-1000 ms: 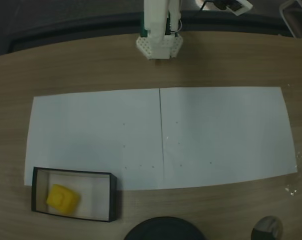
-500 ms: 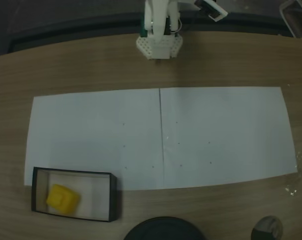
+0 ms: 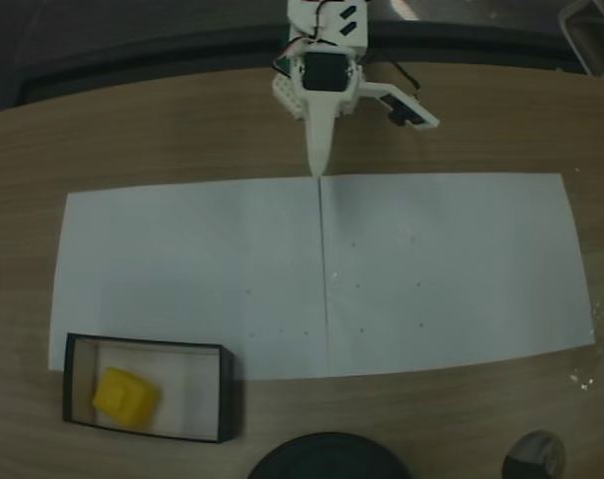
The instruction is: Grab a yellow square and put it in the box.
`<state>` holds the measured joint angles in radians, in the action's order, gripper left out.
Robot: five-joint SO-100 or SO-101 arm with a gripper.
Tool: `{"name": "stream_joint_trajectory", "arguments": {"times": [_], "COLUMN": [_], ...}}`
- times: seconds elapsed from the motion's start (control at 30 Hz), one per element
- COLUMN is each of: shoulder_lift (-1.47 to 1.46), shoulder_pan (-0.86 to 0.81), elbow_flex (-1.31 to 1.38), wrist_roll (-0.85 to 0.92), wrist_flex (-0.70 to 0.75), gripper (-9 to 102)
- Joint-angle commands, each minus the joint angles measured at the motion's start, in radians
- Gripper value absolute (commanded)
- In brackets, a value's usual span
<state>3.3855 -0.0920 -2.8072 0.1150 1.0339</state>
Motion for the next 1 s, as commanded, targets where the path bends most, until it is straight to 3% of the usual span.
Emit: {"name": "stream_joint_trajectory", "arguments": {"times": [0.0, 0.4, 0.67, 0.97], "shoulder_lift": [0.089, 0.087, 0.087, 0.087], "shoulder_pan": [-0.005, 0.046, 0.149, 0.164], "elbow_flex": [-0.08, -0.268, -0.195, -0.192], "wrist_roll": [-0.008, -0.166, -0.167, -0.167], "wrist_flex": [-0.038, -0.02, 0.258, 0.258], "gripper": [0, 0, 0, 0]}}
